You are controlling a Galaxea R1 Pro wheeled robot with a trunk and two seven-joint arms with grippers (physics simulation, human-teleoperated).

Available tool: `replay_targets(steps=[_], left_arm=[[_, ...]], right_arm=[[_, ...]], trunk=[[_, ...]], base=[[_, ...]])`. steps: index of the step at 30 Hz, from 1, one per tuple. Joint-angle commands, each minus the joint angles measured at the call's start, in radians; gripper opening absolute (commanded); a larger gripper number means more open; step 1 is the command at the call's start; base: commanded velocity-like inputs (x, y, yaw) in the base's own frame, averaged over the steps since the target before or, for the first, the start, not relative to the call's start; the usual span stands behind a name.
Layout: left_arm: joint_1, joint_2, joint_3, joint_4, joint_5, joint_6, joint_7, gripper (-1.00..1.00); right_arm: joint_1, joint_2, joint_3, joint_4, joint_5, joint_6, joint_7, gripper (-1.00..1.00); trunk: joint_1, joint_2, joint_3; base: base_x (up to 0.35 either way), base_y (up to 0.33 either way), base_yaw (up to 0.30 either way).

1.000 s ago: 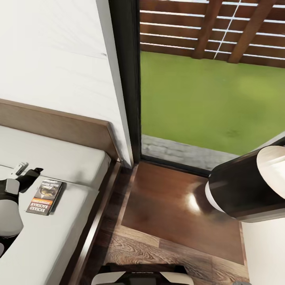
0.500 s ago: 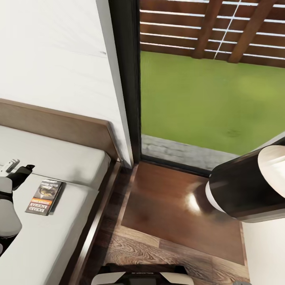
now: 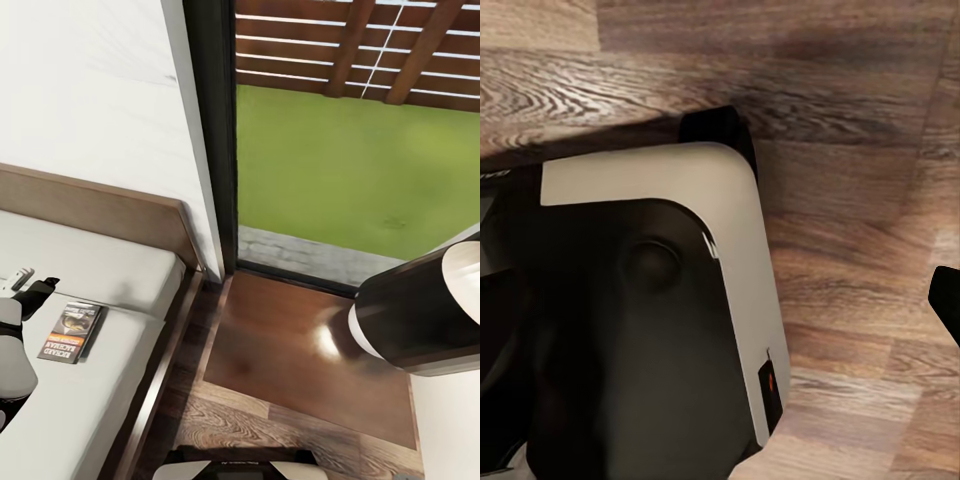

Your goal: In the bedroom, move the book from the bed onto either nightstand, and place the two sandals side by side next to the bed.

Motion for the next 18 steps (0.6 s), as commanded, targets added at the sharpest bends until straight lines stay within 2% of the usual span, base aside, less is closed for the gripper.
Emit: replay_targets(steps=[1, 18], left_arm=[[-0.001, -0.001, 0.006, -0.001, -0.002, 0.006, -0.006, 1.00], [-0.001, 0.000, 0.004, -0.001, -0.002, 0.006, -0.006, 1.00]], right_arm=[[0.000, 0.000, -0.002, 0.002, -0.007, -0.001, 0.005, 1.00], [0.000, 0.000, -0.002, 0.001, -0.007, -0.001, 0.005, 1.00]], trunk=[[0.004, -0.008, -0.004], [0.069, -0.127, -0.057]], base=[[0.000, 0.000, 0.000], [0.000, 0.000, 0.000]])
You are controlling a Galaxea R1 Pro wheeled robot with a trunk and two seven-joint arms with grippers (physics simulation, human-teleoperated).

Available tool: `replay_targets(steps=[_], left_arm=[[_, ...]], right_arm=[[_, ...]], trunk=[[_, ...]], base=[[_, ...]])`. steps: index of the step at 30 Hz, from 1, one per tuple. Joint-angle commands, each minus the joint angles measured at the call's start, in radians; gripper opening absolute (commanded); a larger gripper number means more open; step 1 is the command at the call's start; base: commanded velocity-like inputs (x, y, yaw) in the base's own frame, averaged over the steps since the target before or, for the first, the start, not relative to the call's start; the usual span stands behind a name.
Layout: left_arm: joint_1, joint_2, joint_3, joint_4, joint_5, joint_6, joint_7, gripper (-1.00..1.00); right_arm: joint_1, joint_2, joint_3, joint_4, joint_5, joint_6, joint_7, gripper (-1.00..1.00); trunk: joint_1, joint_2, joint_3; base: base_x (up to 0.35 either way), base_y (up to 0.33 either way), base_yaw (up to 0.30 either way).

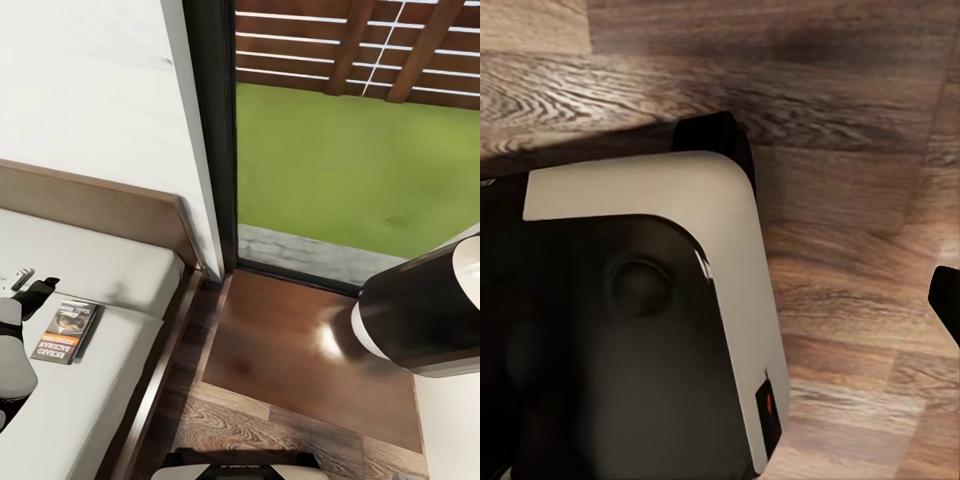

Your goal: In the bedroom, move the book from the bed onto either nightstand, and place the two sandals side by side next to the bed.

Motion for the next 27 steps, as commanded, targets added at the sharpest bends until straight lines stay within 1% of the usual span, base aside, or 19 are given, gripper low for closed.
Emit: replay_targets(steps=[1, 22, 27], left_arm=[[-0.001, -0.001, 0.006, -0.001, -0.002, 0.005, -0.006, 1.00], [-0.001, -0.001, 0.007, -0.001, -0.002, 0.005, -0.006, 1.00], [-0.001, 0.000, 0.007, -0.002, -0.002, 0.005, -0.006, 1.00]], right_arm=[[0.000, 0.000, -0.002, 0.002, -0.007, -0.001, 0.005, 1.00], [-0.001, 0.000, -0.002, 0.002, -0.007, -0.001, 0.005, 1.00], [0.000, 0.000, -0.002, 0.002, -0.007, -0.001, 0.005, 1.00]], trunk=[[0.004, -0.008, -0.004], [0.084, -0.155, -0.070], [0.084, -0.155, -0.070]], base=[[0.000, 0.000, 0.000], [0.000, 0.000, 0.000], [0.000, 0.000, 0.000]])
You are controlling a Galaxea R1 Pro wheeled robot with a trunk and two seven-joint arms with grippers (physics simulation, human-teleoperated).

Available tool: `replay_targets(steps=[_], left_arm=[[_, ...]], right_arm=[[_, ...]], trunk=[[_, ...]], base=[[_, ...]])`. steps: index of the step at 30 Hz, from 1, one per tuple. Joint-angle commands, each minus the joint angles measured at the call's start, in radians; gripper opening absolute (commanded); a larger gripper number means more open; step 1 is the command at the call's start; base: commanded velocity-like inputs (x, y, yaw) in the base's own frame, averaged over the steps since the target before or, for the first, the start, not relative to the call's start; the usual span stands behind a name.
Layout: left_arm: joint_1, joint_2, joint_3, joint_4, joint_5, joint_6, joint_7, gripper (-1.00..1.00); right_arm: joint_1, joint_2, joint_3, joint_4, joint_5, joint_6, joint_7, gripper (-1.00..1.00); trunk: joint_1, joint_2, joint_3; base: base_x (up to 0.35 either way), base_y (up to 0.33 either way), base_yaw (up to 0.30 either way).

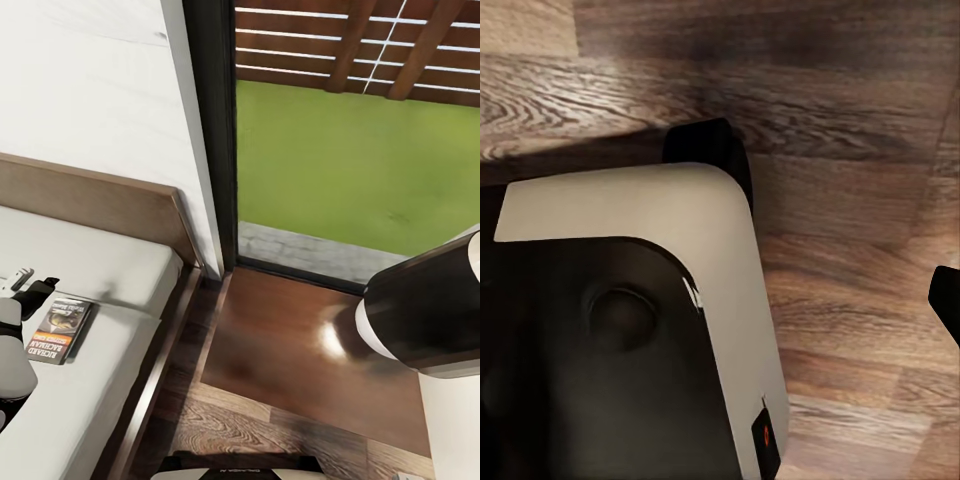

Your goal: In the bedroom, move the book from the bed onto either nightstand, and place the two sandals side by side next to the bed.

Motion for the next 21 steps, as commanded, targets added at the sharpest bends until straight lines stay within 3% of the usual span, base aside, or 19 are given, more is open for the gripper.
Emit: replay_targets(steps=[1, 8, 13, 21], left_arm=[[-0.001, 0.000, 0.006, -0.001, -0.002, 0.006, -0.006, 1.00], [-0.001, 0.005, 0.006, -0.008, -0.002, 0.006, -0.006, 1.00], [-0.001, 0.034, 0.006, -0.010, -0.002, 0.006, -0.006, 1.00], [-0.001, 0.035, 0.006, -0.011, -0.002, 0.000, -0.005, 1.00]], right_arm=[[-0.001, 0.000, -0.002, 0.002, -0.007, -0.001, 0.005, 1.00], [0.000, 0.000, -0.002, 0.001, -0.007, -0.001, 0.006, 1.00], [-0.001, 0.000, -0.002, 0.001, -0.007, -0.001, 0.006, 1.00], [-0.001, 0.000, -0.002, 0.002, -0.007, -0.001, 0.006, 1.00]], trunk=[[0.000, 0.000, -0.001], [0.000, 0.000, -0.001], [0.000, 0.000, -0.001], [0.000, 0.000, -0.001]], base=[[0.000, 0.000, 0.000], [0.000, 0.000, 0.000], [0.000, 0.000, 0.000], [0.000, 0.000, 0.000]])
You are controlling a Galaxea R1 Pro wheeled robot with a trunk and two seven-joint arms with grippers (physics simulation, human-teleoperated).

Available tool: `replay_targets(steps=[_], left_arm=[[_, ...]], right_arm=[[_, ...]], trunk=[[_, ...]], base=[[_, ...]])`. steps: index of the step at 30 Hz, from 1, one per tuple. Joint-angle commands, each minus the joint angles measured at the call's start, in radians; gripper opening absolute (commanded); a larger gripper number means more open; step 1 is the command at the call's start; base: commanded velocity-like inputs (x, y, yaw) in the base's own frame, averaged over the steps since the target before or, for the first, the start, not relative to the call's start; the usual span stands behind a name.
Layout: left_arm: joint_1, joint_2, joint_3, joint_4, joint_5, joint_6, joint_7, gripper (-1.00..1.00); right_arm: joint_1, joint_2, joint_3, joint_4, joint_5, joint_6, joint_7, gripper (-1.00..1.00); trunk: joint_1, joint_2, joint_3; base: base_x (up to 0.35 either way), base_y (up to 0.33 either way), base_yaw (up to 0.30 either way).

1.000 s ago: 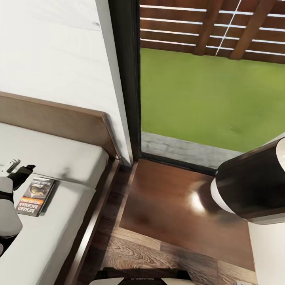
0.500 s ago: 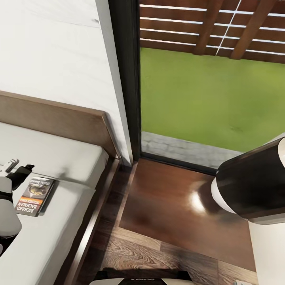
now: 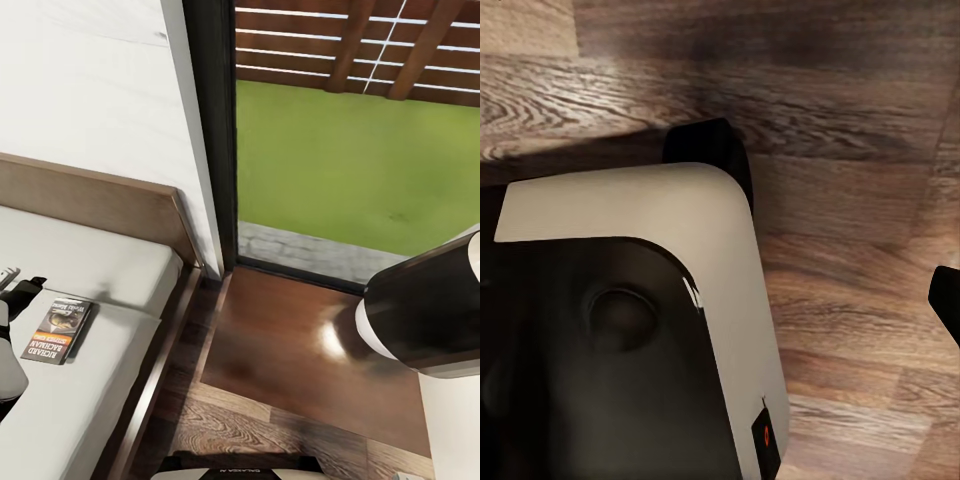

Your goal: In the bedroom, move the book from the bed onto either nightstand, and place the two sandals side by side next to the bed.

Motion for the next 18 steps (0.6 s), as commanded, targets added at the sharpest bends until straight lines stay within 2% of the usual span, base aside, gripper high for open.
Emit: replay_targets(steps=[1, 12, 18], left_arm=[[-0.001, -0.001, 0.005, -0.001, -0.002, 0.006, -0.006, 1.00], [0.002, -0.001, 0.005, 0.001, -0.001, 0.005, -0.006, 1.00], [0.004, -0.002, 0.006, 0.006, -0.001, 0.005, -0.006, 1.00]], right_arm=[[-0.001, 0.000, -0.002, 0.002, -0.007, -0.001, 0.005, 1.00], [-0.001, 0.000, -0.001, 0.002, -0.007, -0.001, 0.005, 1.00], [-0.001, 0.000, -0.002, 0.002, -0.007, -0.001, 0.005, 1.00]], trunk=[[0.000, 0.000, -0.001], [0.000, 0.000, -0.001], [0.023, -0.042, -0.019]], base=[[0.000, 0.000, 0.000], [0.000, 0.000, 0.000], [0.000, 0.000, 0.000]])
